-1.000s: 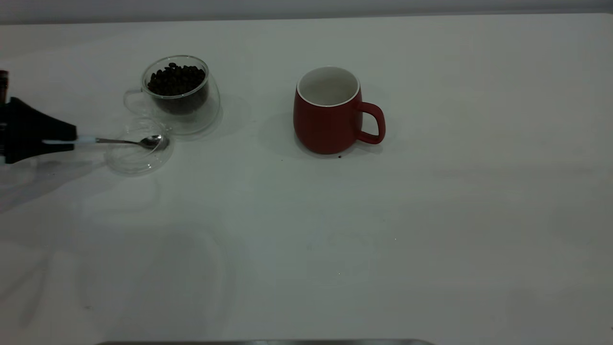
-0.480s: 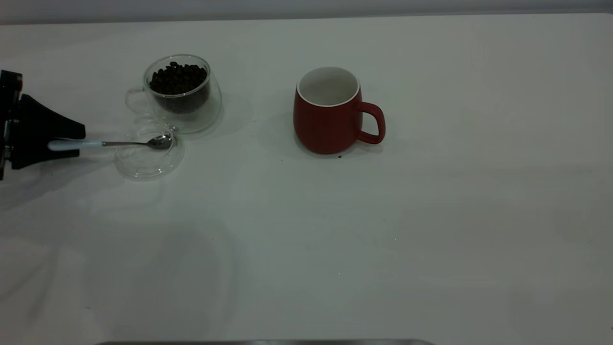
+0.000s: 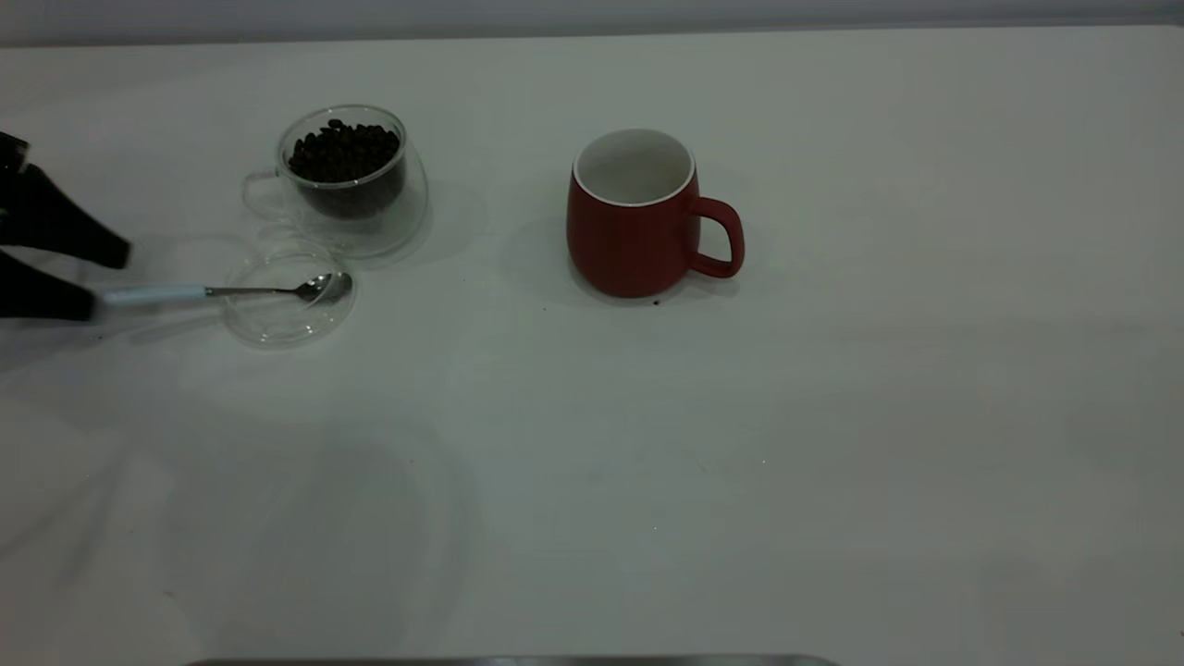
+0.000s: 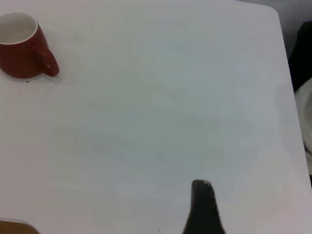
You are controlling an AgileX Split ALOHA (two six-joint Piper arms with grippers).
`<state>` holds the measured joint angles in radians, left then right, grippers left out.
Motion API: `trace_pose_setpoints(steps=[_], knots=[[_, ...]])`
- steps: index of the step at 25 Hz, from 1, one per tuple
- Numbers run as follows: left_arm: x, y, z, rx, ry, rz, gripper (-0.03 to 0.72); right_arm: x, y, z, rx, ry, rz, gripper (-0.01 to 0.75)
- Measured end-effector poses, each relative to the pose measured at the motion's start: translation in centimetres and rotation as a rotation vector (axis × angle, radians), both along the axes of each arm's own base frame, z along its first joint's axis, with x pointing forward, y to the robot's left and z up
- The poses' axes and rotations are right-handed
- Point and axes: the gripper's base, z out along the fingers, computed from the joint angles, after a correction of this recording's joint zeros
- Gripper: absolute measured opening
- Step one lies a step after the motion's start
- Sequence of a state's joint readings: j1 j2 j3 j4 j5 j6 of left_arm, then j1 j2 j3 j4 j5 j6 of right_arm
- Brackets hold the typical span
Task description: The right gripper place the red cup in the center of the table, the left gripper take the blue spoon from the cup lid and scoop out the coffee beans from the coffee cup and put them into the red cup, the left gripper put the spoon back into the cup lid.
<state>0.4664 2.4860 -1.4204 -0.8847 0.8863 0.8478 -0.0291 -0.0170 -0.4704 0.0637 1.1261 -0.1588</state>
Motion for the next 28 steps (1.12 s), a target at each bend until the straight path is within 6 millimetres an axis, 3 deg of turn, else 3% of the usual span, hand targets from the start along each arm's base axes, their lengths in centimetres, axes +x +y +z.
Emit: trace_pose_setpoints(steps=[5,8,12,17,20,22,25,28], knots=[[2.7,2.5,4.5,0.121,0.148,-0.142,0.595,0.0,0.0,0.0,0.000,0.000,0.000,0.587],[4.7,2.8,8.1,0.234,0.162,-0.081,0.594,0.0,0.0,0.0,0.000,0.000,0.000,0.587],[6.2,0.2,13.9,0.310,0.045,-0.110,0.594,0.0,0.0,0.0,0.000,0.000,0.000,0.587],[5.9,-4.7,22.6,0.471,-0.103,-0.182,0.593,0.0,0.0,0.0,0.000,0.000,0.000,0.587],[3.6,-8.9,28.2,0.576,-0.209,-0.251,0.593,0.0,0.0,0.0,0.000,0.000,0.000,0.587],[0.7,-11.9,31.6,0.605,-0.279,-0.300,0.593,0.0,0.0,0.0,0.000,0.000,0.000,0.587],[-4.5,-14.7,35.0,0.610,-0.359,-0.351,0.593,0.0,0.0,0.0,0.000,0.000,0.000,0.587],[-10.0,-15.6,37.1,0.617,-0.425,-0.367,0.593,0.0,0.0,0.0,0.000,0.000,0.000,0.587]])
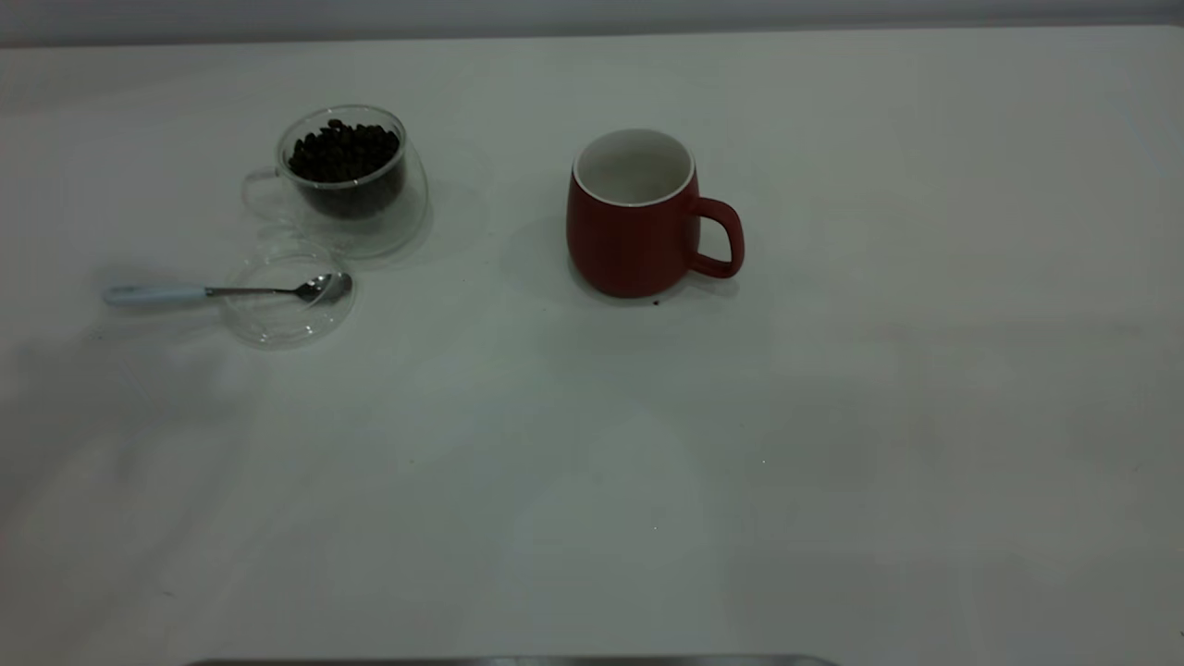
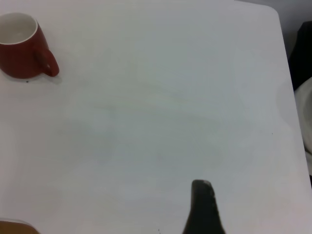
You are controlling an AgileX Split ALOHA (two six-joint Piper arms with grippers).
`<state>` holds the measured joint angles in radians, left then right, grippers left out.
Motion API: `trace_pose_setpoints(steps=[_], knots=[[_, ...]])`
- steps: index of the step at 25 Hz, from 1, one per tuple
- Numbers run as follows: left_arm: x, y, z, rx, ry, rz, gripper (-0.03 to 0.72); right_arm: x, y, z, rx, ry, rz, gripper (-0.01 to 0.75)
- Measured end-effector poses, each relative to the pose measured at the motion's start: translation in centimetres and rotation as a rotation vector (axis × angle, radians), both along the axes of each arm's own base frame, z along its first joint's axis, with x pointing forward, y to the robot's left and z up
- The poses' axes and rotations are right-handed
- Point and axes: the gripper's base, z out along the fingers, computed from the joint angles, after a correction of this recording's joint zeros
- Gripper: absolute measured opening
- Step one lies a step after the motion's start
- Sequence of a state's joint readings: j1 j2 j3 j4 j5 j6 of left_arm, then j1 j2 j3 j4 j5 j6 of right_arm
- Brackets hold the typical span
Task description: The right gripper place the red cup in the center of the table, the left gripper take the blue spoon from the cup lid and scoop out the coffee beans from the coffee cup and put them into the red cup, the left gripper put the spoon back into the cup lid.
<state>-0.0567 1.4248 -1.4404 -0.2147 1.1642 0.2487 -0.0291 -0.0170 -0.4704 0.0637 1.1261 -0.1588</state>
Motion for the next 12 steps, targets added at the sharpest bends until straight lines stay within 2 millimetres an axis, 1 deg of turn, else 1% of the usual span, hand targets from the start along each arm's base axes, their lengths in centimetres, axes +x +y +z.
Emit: trace_pose_setpoints(steps=[3,5,6,9,12], knots=[[-6.0,0.3,1.5,0.007,-0.080,-0.004,0.593,0.0,0.0,0.0,0.000,0.000,0.000,0.587],[-10.4,0.8,2.0,0.024,-0.152,-0.004,0.593,0.0,0.0,0.0,0.000,0.000,0.000,0.587],[-12.2,1.0,2.0,0.031,-0.184,-0.002,0.593,0.0,0.0,0.0,0.000,0.000,0.000,0.587],[-18.5,1.6,1.3,0.043,-0.299,0.016,0.593,0.0,0.0,0.0,0.000,0.000,0.000,0.587],[-23.5,2.3,-0.8,0.060,-0.396,0.071,0.593,0.0,0.0,0.0,0.000,0.000,0.000,0.587]])
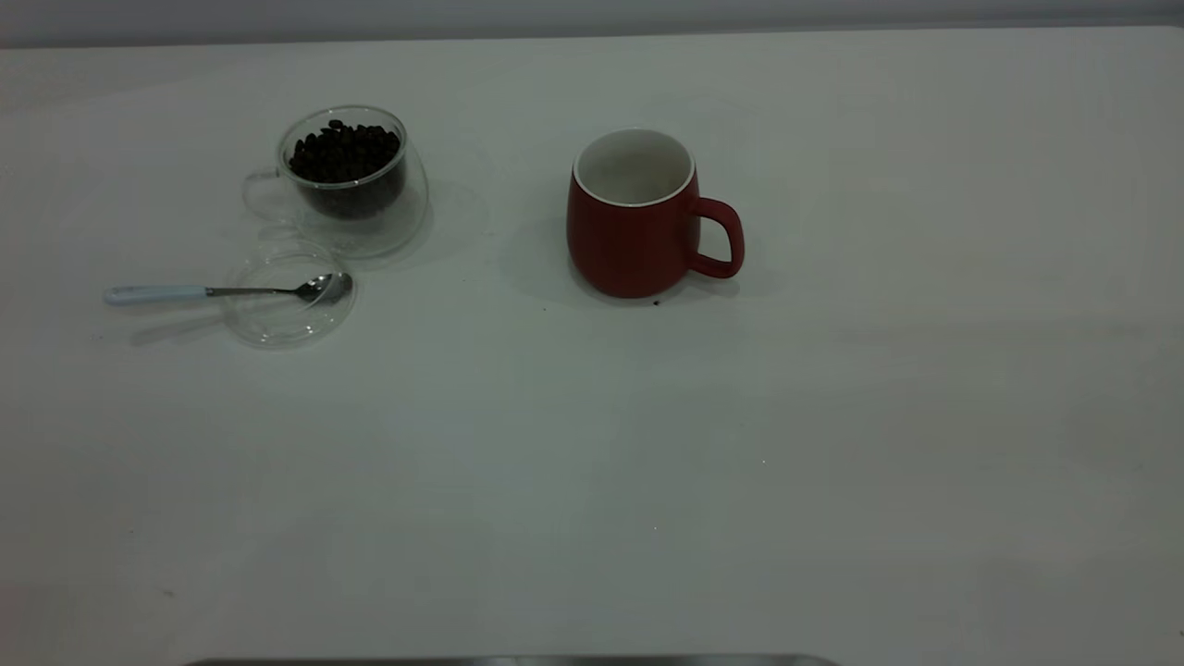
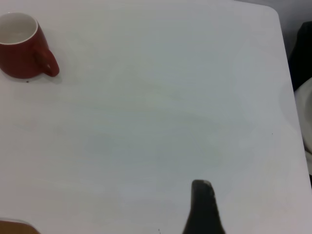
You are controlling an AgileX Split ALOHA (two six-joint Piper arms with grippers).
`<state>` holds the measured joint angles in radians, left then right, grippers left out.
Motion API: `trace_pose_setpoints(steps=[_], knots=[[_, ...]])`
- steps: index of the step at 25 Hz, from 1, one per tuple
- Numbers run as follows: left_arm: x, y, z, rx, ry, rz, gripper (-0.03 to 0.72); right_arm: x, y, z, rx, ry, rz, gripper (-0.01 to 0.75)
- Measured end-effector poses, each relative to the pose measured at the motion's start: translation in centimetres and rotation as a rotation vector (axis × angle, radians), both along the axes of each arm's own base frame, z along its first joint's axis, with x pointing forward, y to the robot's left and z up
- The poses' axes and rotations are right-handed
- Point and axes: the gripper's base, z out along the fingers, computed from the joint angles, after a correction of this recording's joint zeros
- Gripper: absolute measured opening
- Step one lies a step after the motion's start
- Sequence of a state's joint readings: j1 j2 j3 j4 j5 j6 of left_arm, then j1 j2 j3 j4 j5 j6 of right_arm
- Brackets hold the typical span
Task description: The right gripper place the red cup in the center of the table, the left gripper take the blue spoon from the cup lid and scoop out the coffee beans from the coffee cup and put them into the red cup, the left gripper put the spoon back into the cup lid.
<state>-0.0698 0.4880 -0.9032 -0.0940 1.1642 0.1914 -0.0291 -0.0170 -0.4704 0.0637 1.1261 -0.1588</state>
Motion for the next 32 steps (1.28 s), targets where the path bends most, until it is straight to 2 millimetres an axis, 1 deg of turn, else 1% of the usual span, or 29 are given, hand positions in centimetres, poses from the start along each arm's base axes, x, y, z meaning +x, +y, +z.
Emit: trace_pose_setpoints(steps=[4,6,8,9,11,13,17,21,25,32], knots=[[-5.0,1.3,-3.2,0.017,-0.145,0.108,0.593,0.0,0.0,0.0,0.000,0.000,0.000,0.587],[-6.5,1.6,-4.8,0.015,-0.196,0.141,0.591,0.0,0.0,0.0,0.000,0.000,0.000,0.587],[-7.3,1.7,-6.5,0.004,-0.222,0.152,0.592,0.0,0.0,0.0,0.000,0.000,0.000,0.587],[-7.3,1.7,-7.3,0.001,-0.219,0.155,0.592,0.0,0.0,0.0,0.000,0.000,0.000,0.587],[-6.8,1.6,-8.6,-0.001,-0.174,0.159,0.592,0.0,0.0,0.0,0.000,0.000,0.000,0.587],[-6.2,1.5,-9.4,-0.009,-0.125,0.155,0.592,0.0,0.0,0.0,0.000,0.000,0.000,0.587],[-5.9,1.2,-9.6,-0.033,-0.108,0.146,0.592,0.0,0.0,0.0,0.000,0.000,0.000,0.587],[-5.4,1.1,-9.9,-0.046,-0.131,0.140,0.592,0.0,0.0,0.0,0.000,0.000,0.000,0.587],[-5.3,1.1,-10.6,-0.039,-0.091,0.141,0.592,0.0,0.0,0.0,0.000,0.000,0.000,0.587],[-5.3,1.1,-10.7,-0.038,-0.083,0.142,0.591,0.0,0.0,0.0,0.000,0.000,0.000,0.587]])
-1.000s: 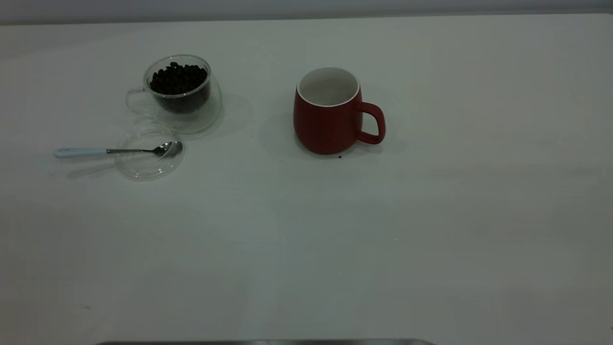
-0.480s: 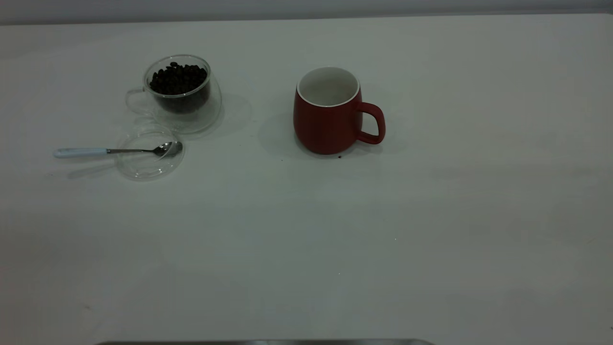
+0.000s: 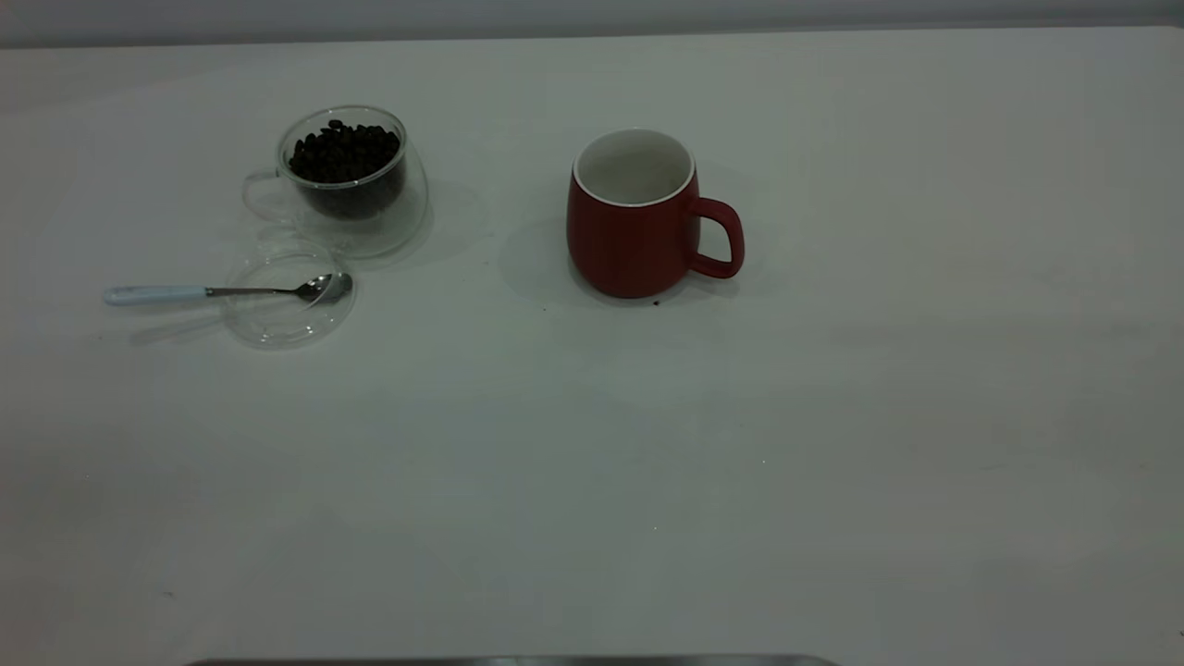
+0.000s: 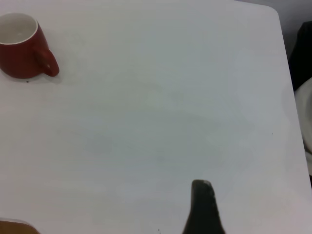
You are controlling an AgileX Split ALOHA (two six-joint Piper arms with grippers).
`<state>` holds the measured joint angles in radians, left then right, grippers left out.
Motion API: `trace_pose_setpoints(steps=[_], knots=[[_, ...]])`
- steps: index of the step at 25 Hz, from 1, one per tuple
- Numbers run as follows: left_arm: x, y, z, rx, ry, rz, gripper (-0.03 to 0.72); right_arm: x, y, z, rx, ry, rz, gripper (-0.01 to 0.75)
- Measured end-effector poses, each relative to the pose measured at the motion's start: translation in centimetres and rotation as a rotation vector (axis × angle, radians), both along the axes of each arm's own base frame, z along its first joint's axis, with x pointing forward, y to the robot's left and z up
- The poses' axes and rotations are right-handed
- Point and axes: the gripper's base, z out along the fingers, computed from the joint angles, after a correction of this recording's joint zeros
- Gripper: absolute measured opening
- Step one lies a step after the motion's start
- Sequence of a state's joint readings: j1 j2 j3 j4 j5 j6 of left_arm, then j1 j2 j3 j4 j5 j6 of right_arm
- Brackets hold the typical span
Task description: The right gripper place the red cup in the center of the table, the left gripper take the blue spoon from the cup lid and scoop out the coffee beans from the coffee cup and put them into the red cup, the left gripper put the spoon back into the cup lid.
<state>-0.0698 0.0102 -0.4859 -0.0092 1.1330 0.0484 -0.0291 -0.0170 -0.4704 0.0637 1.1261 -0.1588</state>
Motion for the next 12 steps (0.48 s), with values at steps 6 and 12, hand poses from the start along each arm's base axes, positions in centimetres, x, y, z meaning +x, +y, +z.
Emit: trace_pose_setpoints(steps=[6,12], knots=[[0.00,0.00,0.00,0.000,0.001,0.000,0.591,0.00,0.00,0.00,0.000,0.000,0.000,0.587],[-0.40,-0.03,-0.06,-0.001,-0.027,0.033,0.591,0.00,0.00,0.00,0.000,0.000,0.000,0.587]])
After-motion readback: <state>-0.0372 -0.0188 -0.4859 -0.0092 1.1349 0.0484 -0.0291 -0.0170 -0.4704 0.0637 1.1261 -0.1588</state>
